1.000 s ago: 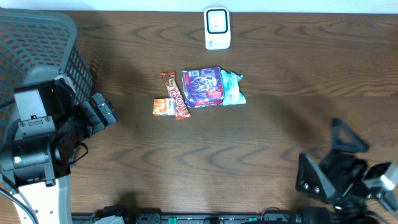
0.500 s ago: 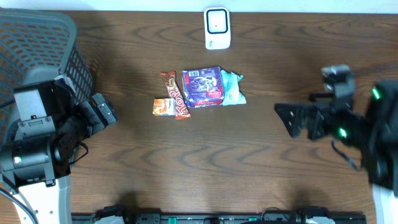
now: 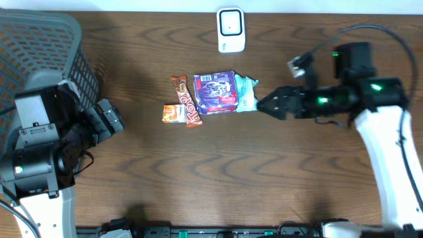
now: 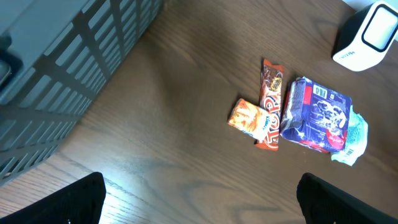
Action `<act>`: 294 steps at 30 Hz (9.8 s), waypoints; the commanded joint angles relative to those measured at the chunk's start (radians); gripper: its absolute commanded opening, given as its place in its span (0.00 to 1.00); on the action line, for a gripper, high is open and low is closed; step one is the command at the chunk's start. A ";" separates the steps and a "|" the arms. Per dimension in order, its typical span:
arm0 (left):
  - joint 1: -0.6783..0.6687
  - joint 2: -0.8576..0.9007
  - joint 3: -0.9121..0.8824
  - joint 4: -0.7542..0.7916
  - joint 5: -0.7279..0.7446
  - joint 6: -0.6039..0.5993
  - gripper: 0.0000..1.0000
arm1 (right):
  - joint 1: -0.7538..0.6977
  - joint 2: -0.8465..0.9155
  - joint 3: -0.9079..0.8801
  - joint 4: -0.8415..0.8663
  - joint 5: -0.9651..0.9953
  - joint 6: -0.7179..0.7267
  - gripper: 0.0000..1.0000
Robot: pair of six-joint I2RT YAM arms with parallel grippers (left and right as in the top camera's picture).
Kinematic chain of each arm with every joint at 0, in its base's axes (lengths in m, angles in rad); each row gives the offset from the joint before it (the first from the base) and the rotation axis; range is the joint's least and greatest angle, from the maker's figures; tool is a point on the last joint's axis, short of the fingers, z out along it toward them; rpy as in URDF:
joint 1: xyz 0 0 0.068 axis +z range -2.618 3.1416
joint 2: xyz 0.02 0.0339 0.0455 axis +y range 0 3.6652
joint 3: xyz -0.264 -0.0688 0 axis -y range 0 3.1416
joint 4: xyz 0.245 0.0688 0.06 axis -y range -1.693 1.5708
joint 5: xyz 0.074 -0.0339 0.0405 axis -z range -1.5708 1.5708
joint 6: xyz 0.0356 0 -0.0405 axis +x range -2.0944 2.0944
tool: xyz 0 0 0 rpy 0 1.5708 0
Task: Scan the item barcode
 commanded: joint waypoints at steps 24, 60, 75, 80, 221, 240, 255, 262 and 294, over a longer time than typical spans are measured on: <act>0.003 0.000 0.010 0.000 -0.006 -0.005 0.98 | 0.025 0.491 0.004 0.464 0.217 0.177 0.45; 0.003 0.000 0.010 0.000 -0.006 -0.005 0.98 | 0.195 0.640 0.083 0.536 0.675 0.307 0.01; 0.003 0.000 0.010 0.000 -0.006 -0.005 0.98 | 0.135 0.405 0.102 0.302 0.932 0.339 0.01; 0.003 0.000 0.010 0.000 -0.006 -0.005 0.98 | 0.141 0.327 0.102 0.332 0.838 0.340 0.04; 0.003 0.000 0.010 0.000 -0.006 -0.005 0.98 | -0.113 0.424 -0.177 0.756 -0.129 0.497 0.01; 0.003 0.000 0.010 0.000 -0.006 -0.005 0.98 | -0.315 0.420 -0.014 0.413 0.573 0.309 0.39; 0.003 0.000 0.010 0.000 -0.006 -0.005 0.98 | -0.271 0.422 0.138 0.016 0.691 0.133 0.81; 0.003 0.000 0.010 0.000 -0.006 -0.005 0.98 | -0.271 0.422 -0.060 0.146 0.690 0.134 0.89; 0.003 0.000 0.010 0.000 -0.006 -0.005 0.98 | -0.097 0.422 -0.304 1.367 -0.082 0.879 0.01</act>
